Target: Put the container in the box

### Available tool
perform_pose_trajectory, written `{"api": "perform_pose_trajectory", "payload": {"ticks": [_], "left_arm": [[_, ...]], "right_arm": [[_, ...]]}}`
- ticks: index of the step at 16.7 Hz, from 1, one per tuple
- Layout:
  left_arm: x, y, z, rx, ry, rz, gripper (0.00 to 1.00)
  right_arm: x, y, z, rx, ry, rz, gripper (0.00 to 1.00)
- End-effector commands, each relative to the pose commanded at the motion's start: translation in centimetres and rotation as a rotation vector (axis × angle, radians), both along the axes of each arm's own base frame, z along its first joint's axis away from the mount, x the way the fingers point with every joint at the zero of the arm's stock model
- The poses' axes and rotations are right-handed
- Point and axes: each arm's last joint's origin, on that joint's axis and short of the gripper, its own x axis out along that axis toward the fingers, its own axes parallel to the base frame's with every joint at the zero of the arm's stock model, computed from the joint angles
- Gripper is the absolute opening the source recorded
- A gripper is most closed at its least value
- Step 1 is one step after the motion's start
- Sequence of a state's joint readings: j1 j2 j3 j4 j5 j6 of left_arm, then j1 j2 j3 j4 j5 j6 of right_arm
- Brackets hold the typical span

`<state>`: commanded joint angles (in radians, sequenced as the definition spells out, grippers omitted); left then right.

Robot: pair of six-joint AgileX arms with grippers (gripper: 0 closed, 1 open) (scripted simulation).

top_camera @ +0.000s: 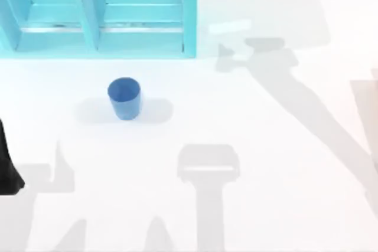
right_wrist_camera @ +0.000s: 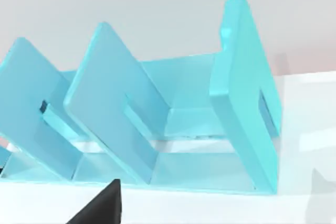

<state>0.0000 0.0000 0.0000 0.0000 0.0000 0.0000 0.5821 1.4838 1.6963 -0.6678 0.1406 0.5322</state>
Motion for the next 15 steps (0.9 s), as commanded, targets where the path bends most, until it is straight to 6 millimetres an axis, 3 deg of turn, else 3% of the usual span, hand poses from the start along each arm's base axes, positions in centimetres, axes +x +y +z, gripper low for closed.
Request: {"api": "perform_pose_trajectory", "payload": {"ticks": [5,10,13,15], "left_arm": [[0.0,0.0,0.0,0.000,0.000,0.000,1.00],[0.0,0.0,0.0,0.000,0.000,0.000,1.00],[0.0,0.0,0.0,0.000,0.000,0.000,1.00],[0.0,0.0,0.0,0.000,0.000,0.000,1.00]], "right_arm": [[4.3,7.5,-4.1,-0.084,0.219,0.003,1.00],[5.7,17.0,-14.3,-0.346,0.476,0.061,1.00],[5.6,20.9,-18.9,-0.450,0.543,0.043,1.00],[5.5,22.5,-20.8,-0.483,0.557,0.009,1.00]]}}
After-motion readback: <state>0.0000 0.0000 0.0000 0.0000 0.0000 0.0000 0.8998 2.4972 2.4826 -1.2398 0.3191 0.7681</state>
